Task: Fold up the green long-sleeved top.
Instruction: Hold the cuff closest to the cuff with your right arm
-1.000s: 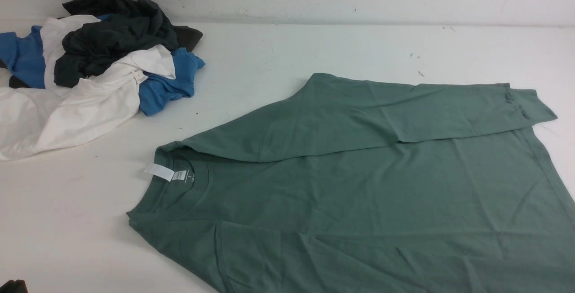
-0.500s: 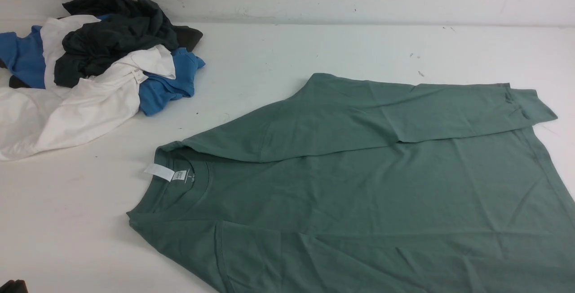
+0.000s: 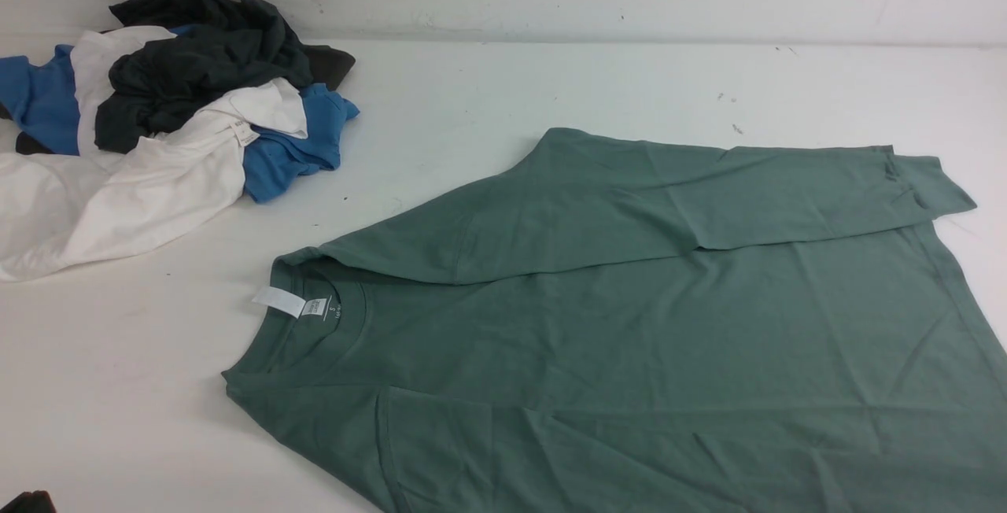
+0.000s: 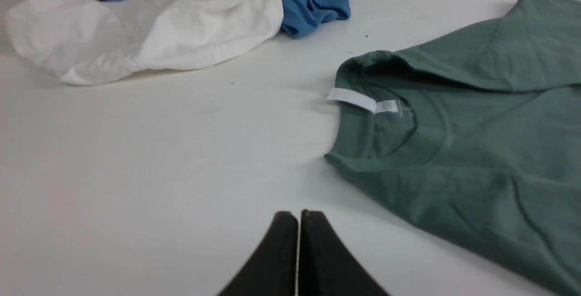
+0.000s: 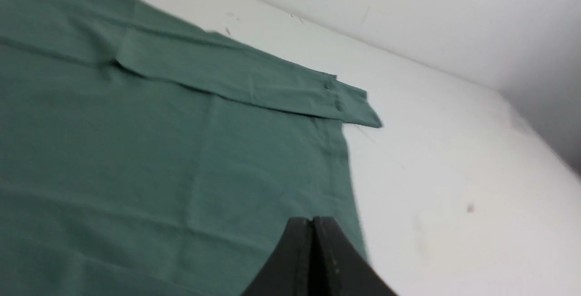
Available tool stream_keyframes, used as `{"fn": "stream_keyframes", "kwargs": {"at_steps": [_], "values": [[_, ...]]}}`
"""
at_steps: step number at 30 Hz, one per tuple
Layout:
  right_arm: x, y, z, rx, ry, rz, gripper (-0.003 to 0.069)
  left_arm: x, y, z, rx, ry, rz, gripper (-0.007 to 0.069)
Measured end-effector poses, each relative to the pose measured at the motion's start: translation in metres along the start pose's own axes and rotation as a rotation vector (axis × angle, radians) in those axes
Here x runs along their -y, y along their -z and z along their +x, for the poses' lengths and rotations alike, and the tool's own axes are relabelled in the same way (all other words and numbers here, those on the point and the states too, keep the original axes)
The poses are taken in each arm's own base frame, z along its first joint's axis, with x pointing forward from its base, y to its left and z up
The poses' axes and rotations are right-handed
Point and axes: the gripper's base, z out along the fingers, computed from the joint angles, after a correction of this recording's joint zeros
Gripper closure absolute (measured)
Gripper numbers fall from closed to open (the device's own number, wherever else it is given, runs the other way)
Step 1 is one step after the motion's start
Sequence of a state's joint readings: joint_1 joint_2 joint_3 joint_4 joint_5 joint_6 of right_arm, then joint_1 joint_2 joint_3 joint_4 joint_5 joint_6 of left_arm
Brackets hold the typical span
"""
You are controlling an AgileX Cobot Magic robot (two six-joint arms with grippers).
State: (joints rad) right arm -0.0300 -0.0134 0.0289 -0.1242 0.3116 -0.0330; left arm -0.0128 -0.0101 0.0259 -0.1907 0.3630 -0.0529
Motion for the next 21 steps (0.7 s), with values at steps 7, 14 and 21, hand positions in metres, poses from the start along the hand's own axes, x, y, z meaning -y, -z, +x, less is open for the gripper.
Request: {"fn": "stream_keyframes", "kwargs": {"at_steps": [7,14,21], "values": [[-0.006,0.001,-0.011,0.087,-0.929,-0.114,0.0673,0.015,0.001,-0.004,-0.012,0.673,0.177,0.0629],[-0.001,0.002,-0.018,0.167,-1.146,-0.126,0.0673,0.015,0.002,-0.015,0.090,0.869,0.229,0.0629],[0.022,0.038,-0.115,0.525,-0.616,-0.067,0.0673,0.008,0.004,-0.025,0.216,0.887,0.211,0.0629]]}}
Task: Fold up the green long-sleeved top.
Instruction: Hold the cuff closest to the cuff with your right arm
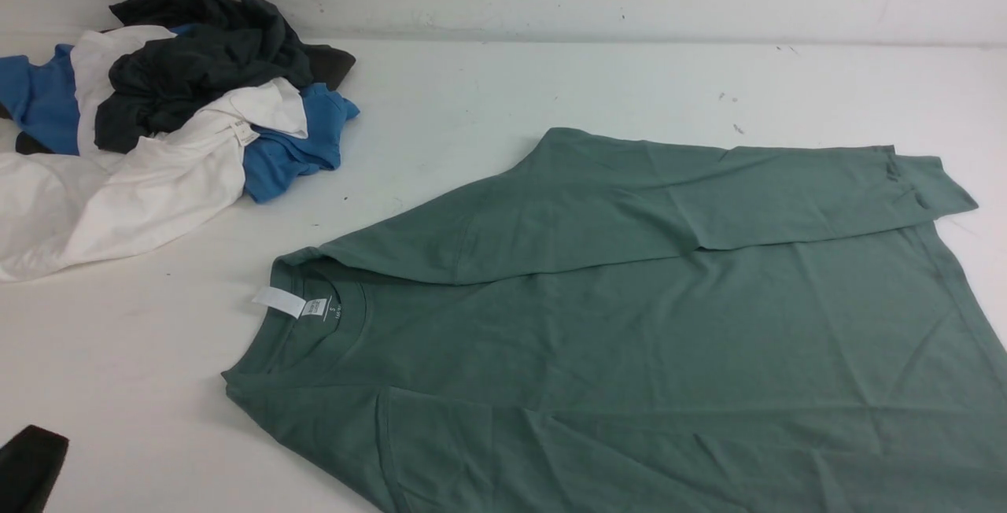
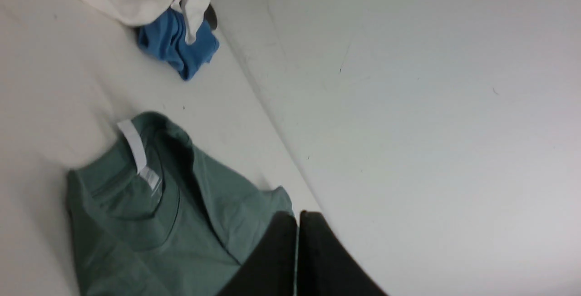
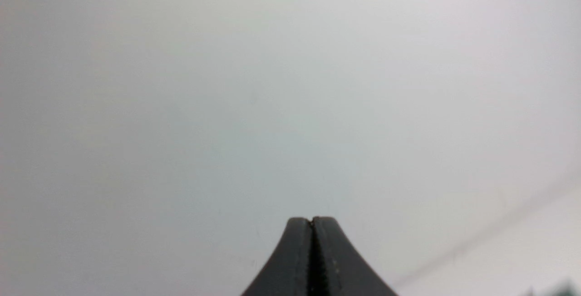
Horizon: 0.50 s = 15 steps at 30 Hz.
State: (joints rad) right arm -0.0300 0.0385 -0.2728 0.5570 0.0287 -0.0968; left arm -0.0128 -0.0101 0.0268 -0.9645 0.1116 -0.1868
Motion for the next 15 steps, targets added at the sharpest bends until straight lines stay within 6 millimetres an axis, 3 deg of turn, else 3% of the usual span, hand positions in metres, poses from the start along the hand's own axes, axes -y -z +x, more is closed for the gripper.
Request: {"fn": "stream_keyframes", "kwargs": {"at_steps": [1,2,3,6,8,10,11,12,15], "values": [[-0.002,-0.001,-0.003,0.000,0.028,-0.005,0.0673,0.000,0.000,0.000,0.004,-0.003,0.001,0.0629],[-0.017,-0.014,-0.024,-0.070,0.213,-0.031,0.0672,0.001,0.000,-0.003,0.032,-0.026,0.006,0.0629],[-0.021,-0.023,-0.026,-0.146,0.277,-0.035,0.0672,0.001,0.000,-0.004,0.045,-0.034,0.008,0.0629],[-0.015,-0.055,-0.005,-0.569,0.399,0.038,0.0671,0.001,0.000,-0.006,0.065,-0.042,0.011,0.0629],[0.014,-0.071,0.027,-0.962,0.365,0.227,0.0671,0.001,0.000,-0.006,0.061,-0.044,0.011,0.0629],[0.044,-0.079,0.048,-1.188,0.302,0.458,0.0670,0.001,0.000,-0.004,0.045,-0.044,0.008,0.0629],[0.046,-0.079,0.050,-1.210,0.295,0.470,0.0670,0.001,0.000,-0.004,0.040,-0.044,0.007,0.0629],[0.075,-0.088,0.068,-1.340,0.242,0.663,0.0670,0.000,0.000,-0.001,0.008,-0.044,0.002,0.0629],[0.114,-0.099,0.094,-1.498,0.161,0.837,0.0670,-0.001,0.000,0.006,-0.064,-0.053,-0.010,0.0629]]}}
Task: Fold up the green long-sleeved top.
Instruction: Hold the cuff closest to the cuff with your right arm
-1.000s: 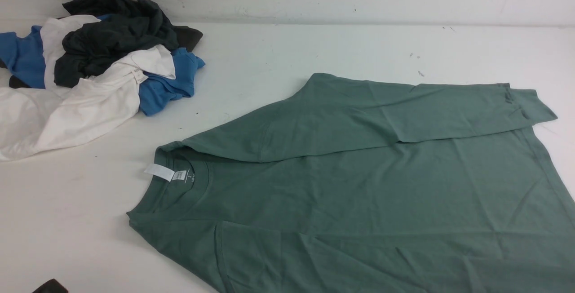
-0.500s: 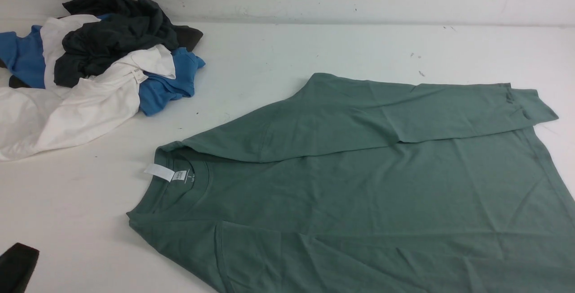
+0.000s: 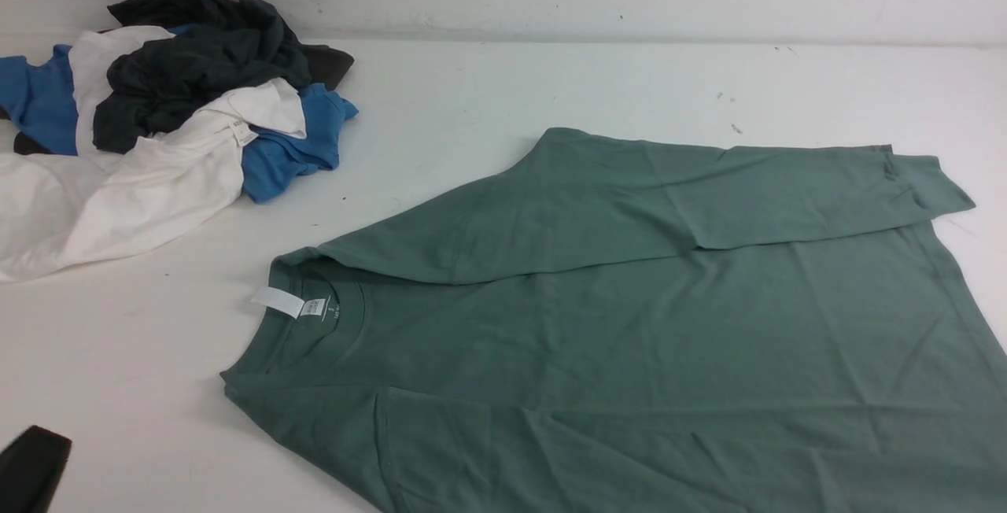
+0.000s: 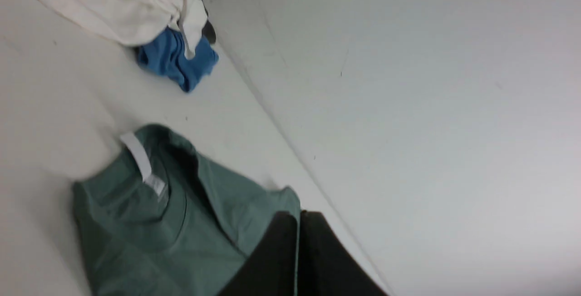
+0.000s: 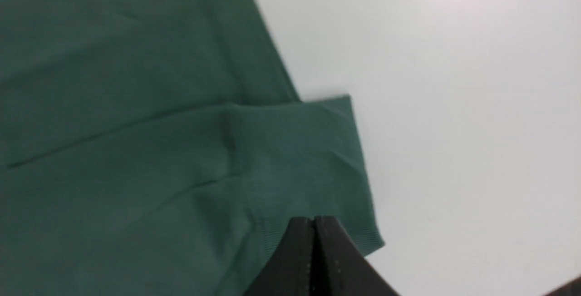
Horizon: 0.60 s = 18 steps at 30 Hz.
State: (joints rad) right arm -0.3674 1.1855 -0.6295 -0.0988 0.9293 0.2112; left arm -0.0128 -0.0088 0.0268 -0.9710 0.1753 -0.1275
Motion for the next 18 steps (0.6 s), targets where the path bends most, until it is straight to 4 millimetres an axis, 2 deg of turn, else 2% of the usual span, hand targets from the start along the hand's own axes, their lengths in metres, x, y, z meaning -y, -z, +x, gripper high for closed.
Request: {"fn": "stream_keyframes", "kwargs": {"at_steps": [1,2,5,6,7,8,13,18], "values": [[0.001,-0.017,-0.006,-0.081,-0.008,0.014,0.0670,-0.001,0.000,0.003,-0.035,-0.015,-0.009,0.0629],[0.002,-0.020,-0.008,-0.097,-0.012,0.017,0.0670,-0.001,-0.001,0.004,-0.050,-0.019,-0.014,0.0629],[0.004,-0.074,-0.025,-0.320,-0.025,0.035,0.0670,0.006,-0.001,0.013,-0.208,-0.109,-0.039,0.0629],[0.004,-0.074,-0.026,-0.318,-0.027,0.034,0.0670,0.006,-0.002,0.013,-0.218,-0.107,-0.044,0.0629],[0.005,-0.085,-0.030,-0.366,-0.026,0.040,0.0670,0.014,-0.002,0.013,-0.275,-0.151,-0.040,0.0629],[0.005,-0.087,-0.031,-0.382,-0.027,0.041,0.0670,0.019,-0.003,0.013,-0.314,-0.181,-0.042,0.0629],[0.007,-0.077,-0.031,-0.334,-0.024,0.048,0.0670,0.039,-0.014,0.007,-0.438,-0.278,-0.071,0.0629],[0.012,-0.040,-0.034,-0.157,-0.042,0.063,0.0668,0.048,-0.029,0.002,-0.516,-0.359,-0.097,0.0629]]}}
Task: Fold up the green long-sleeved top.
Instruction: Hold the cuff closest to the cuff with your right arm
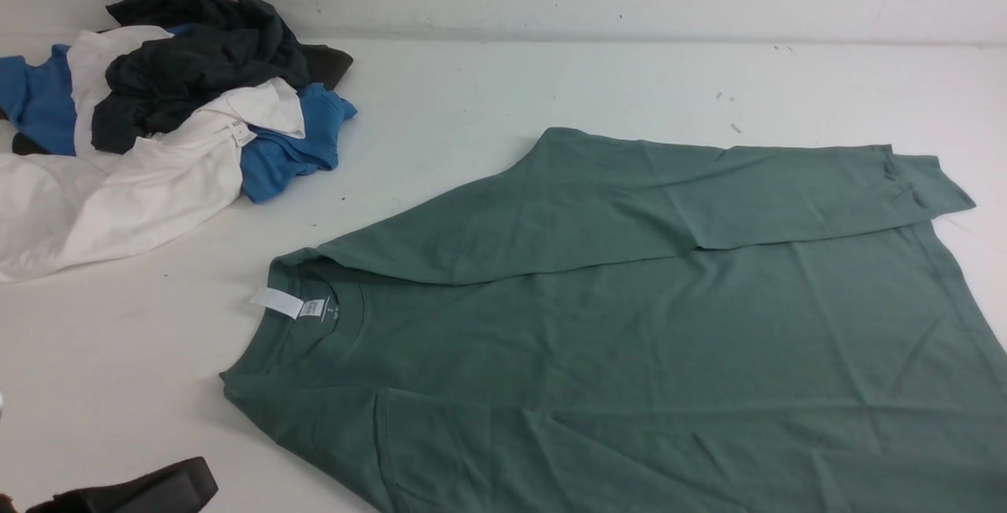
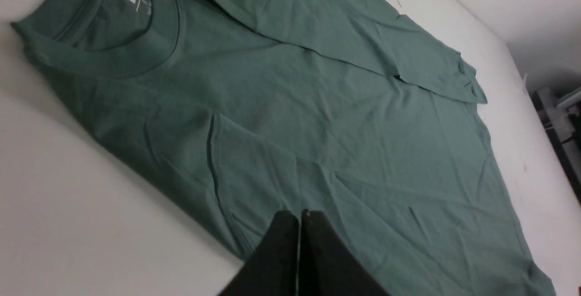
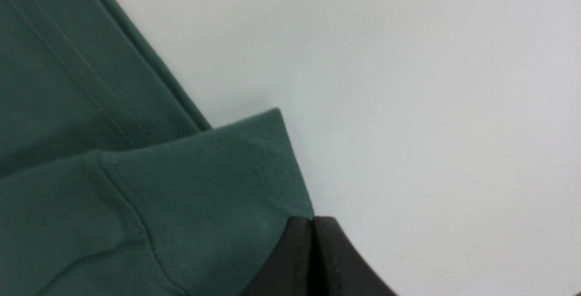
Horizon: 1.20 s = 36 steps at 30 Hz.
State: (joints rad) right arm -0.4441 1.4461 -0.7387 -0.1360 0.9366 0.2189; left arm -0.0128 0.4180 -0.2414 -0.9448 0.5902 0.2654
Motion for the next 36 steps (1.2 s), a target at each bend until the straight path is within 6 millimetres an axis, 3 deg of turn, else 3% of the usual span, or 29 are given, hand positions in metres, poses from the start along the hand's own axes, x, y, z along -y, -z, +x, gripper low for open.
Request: {"fn": "stream_keyframes", "kwargs": {"at_steps": [5,10,14,17,24,31,36], "values": [[0.003,0.004,0.004,0.076,-0.011,0.013,0.0641,0.005,-0.002,-0.013,0.026,-0.056,-0.009,0.0629],[0.002,-0.016,0.013,0.058,-0.010,0.014,0.0480,0.007,-0.001,-0.017,0.044,-0.081,-0.006,0.0629],[0.001,-0.018,0.012,0.065,-0.017,0.003,0.0338,0.007,-0.001,-0.017,0.047,-0.105,-0.007,0.0629],[0.000,-0.018,0.009,0.097,-0.010,-0.008,0.0288,0.007,-0.001,-0.017,0.048,-0.107,-0.007,0.0629],[-0.004,-0.026,-0.003,0.197,0.025,-0.030,0.0272,0.007,-0.001,-0.017,0.048,-0.106,-0.007,0.0629],[-0.007,-0.046,-0.007,0.149,0.041,-0.030,0.0272,0.007,-0.001,-0.016,0.036,-0.106,-0.003,0.0629],[-0.008,-0.048,-0.008,0.152,0.031,-0.042,0.0340,0.007,-0.001,-0.016,0.036,-0.106,-0.003,0.0629]]}}
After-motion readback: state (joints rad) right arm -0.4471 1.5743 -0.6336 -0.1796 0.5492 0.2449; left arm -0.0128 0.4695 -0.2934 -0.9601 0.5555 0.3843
